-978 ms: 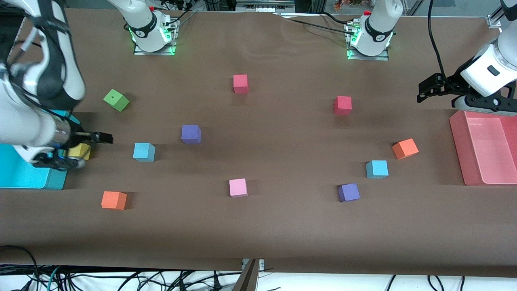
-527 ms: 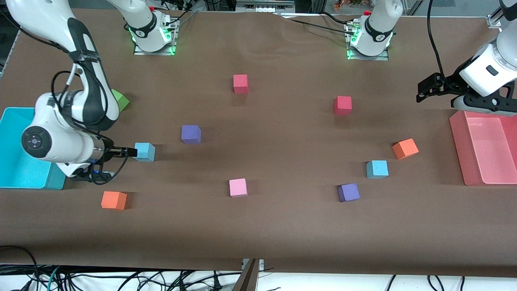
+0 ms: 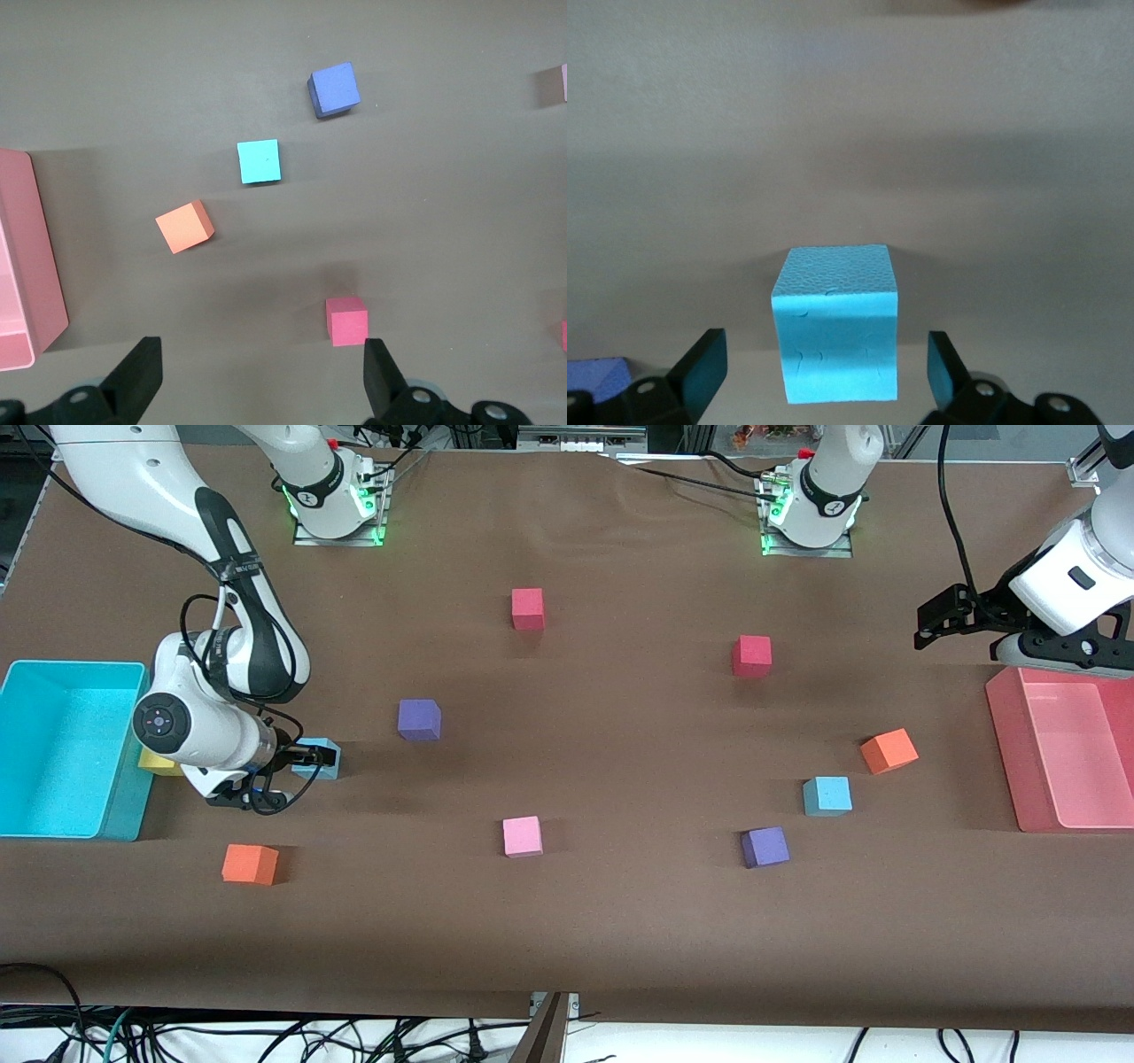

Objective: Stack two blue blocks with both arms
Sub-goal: 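Reach the right gripper down and grasp the light blue cube, then lift the light blue cube with the right gripper toward the table center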

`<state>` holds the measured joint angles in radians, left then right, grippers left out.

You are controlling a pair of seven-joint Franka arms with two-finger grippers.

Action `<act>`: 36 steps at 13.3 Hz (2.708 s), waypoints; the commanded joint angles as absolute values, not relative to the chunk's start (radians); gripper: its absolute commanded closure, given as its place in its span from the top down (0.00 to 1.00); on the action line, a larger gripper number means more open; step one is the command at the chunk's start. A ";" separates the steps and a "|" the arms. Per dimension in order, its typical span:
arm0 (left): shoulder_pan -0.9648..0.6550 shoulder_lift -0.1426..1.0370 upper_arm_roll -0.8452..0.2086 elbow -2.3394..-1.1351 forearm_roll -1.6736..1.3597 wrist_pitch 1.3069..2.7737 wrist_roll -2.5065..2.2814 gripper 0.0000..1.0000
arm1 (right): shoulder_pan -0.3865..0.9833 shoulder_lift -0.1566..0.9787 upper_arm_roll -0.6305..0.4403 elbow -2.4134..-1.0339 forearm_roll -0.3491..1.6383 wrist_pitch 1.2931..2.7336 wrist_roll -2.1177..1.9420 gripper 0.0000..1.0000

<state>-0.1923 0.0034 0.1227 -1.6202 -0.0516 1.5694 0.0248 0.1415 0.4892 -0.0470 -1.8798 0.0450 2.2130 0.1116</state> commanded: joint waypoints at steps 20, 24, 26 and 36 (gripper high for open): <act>-0.190 0.017 0.127 -1.586 -0.055 1.545 0.028 1.00 | 0.271 0.531 -0.046 -1.590 0.061 1.900 0.175 0.00; -0.189 0.017 0.127 -1.586 -0.055 1.545 0.028 1.00 | 0.429 0.598 -0.046 -1.438 0.093 1.799 0.264 0.00; -0.189 0.017 0.127 -1.586 -0.055 1.545 0.028 1.00 | 0.498 0.643 -0.046 -1.385 0.097 1.795 0.323 0.00; -0.187 0.018 0.129 -1.586 -0.055 1.545 0.029 1.00 | 0.663 0.871 0.056 -1.150 0.212 1.877 0.595 0.00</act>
<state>-0.1916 0.0034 0.1287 -1.6180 -0.0516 1.5693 0.0248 0.6604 0.8155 0.0148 -1.2100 0.1980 1.8545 0.5221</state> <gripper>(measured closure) 0.000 0.511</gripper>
